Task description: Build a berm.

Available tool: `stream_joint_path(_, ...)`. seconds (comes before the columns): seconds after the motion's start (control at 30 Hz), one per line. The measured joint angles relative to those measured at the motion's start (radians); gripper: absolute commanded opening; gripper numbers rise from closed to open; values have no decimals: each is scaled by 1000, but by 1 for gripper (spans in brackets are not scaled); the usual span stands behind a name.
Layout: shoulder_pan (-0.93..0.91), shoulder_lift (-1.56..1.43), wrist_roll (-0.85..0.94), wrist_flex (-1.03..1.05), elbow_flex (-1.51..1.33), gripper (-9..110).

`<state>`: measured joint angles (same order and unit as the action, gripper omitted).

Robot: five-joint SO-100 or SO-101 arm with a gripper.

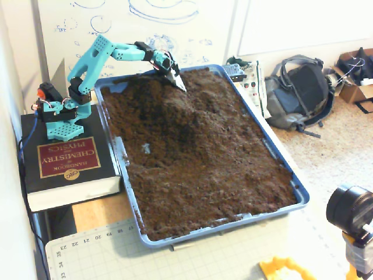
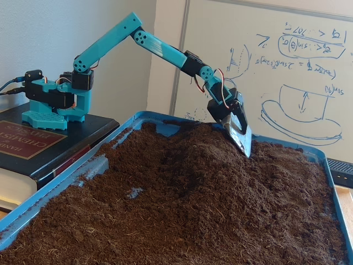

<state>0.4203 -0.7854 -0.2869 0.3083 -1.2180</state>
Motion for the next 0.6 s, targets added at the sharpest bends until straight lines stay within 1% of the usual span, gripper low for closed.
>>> stream_joint_path(0.23, -2, -11, 52, -15, -57, 0)
stream_joint_path(0.5, -6, -170, 132, -15, -296, 0)
stream_joint_path(0.6, -6, -201, 133, -17, -337, 0)
